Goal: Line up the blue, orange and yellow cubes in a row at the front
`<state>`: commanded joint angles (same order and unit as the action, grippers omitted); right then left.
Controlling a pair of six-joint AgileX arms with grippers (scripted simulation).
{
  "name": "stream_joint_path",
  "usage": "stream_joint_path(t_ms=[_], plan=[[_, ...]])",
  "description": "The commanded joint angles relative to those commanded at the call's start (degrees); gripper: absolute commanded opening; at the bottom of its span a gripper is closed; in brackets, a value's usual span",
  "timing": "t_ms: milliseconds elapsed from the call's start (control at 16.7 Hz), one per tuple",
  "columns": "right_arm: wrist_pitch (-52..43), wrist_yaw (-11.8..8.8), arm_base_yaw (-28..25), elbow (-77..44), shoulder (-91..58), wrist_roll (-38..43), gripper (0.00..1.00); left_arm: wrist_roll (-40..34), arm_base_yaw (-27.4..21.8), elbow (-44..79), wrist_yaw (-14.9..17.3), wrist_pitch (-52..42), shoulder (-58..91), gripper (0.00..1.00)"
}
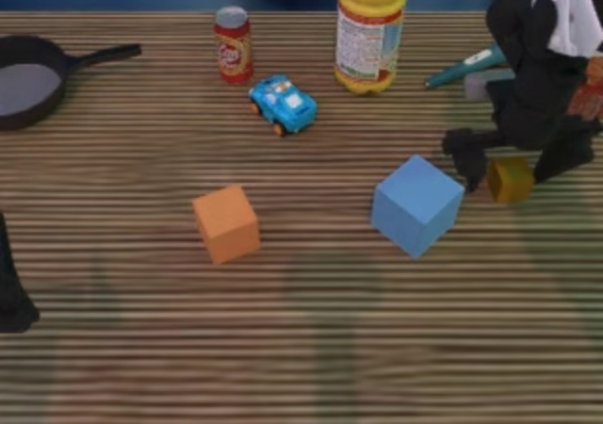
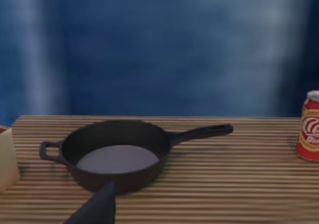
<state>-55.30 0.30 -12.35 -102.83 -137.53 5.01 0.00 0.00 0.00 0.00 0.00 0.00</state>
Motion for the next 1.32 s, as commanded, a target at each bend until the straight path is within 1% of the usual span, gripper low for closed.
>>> stream_joint_path(t_ms=[360, 420, 840, 960, 1080, 1320], plan=[[0.0, 0.0, 0.0, 0.0, 0.0, 0.0, 0.02, 0.0, 0.0, 0.0, 0.0, 0.0, 0.0, 1.0], [0.0, 0.0, 0.0, 0.0, 0.0, 0.0, 0.0, 0.0, 0.0, 0.0, 0.0, 0.0, 0.0, 1.0], [0.0, 0.0, 0.0, 0.0, 0.0, 0.0, 0.0, 0.0, 0.0, 0.0, 0.0, 0.0, 0.0, 1.0], [-0.7, 0.2, 0.1, -0.8, 2.0, -0.1, 0.0, 0.0, 0.0, 0.0, 0.0, 0.0, 0.0, 1.0], [-2.9, 0.1, 0.0, -2.7, 2.5, -0.1, 0.0, 0.0, 0.0, 0.0, 0.0, 0.0, 0.0, 1.0], [-11.9, 0.1, -0.2, -8.7, 4.6, -0.1, 0.0, 0.0, 0.0, 0.0, 0.0, 0.0, 0.0, 1.0]])
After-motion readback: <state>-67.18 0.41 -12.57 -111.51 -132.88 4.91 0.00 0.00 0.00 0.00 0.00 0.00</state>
